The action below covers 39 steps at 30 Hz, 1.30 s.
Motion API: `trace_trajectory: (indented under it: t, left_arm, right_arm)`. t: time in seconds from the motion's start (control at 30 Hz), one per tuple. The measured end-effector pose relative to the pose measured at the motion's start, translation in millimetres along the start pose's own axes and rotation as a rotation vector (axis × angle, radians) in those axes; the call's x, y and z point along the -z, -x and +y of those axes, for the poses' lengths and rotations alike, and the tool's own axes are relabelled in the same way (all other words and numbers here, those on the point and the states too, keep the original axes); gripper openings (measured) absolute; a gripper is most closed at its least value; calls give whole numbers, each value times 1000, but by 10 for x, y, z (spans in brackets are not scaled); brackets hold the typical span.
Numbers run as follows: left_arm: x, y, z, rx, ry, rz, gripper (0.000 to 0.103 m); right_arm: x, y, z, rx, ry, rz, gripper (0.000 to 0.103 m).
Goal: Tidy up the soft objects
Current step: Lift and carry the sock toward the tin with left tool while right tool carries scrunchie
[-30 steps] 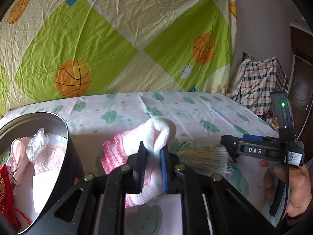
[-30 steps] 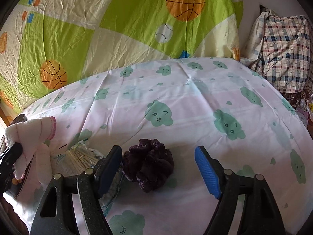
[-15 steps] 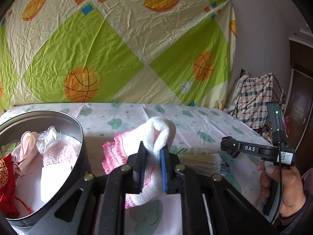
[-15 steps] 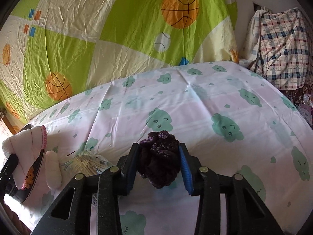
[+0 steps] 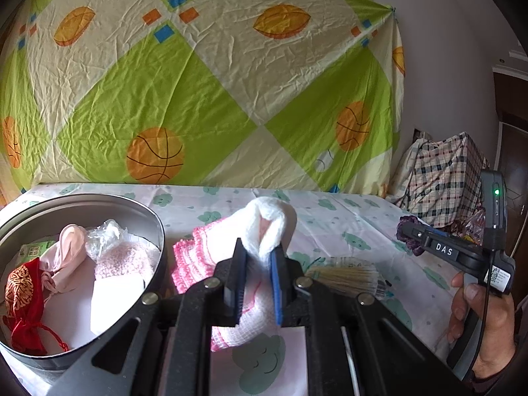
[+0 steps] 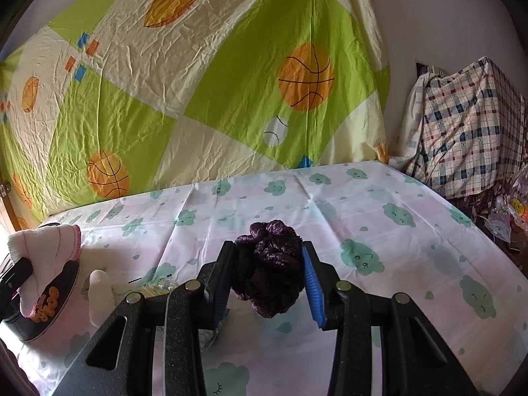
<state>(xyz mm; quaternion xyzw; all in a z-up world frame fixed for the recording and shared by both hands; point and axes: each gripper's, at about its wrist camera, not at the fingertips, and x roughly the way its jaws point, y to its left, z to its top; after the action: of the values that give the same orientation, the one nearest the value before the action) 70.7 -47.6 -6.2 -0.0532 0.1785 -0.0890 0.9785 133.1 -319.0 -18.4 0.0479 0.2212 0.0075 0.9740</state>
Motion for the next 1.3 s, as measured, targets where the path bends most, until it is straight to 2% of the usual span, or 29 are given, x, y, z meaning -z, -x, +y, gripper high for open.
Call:
trace_trajectory:
  t: [0.1, 0.23, 0.67, 0.87, 1.3]
  left_arm:
    - [2, 12, 16, -2, 2, 2, 11]
    - [17, 14, 49, 1, 12, 23, 11]
    - [92, 210, 113, 22, 26, 25, 11]
    - [181, 286, 73, 41, 15, 35, 11]
    - [259, 313, 50, 40, -20, 36, 11]
  right_arm:
    - [5, 48, 8, -12, -9, -24, 42]
    - [21, 40, 70, -60, -21, -7, 42]
    - [239, 392, 516, -164, 20, -31, 42]
    - [319, 551, 595, -190, 20, -49, 42]
    - [483, 573, 703, -229, 18, -45, 42]
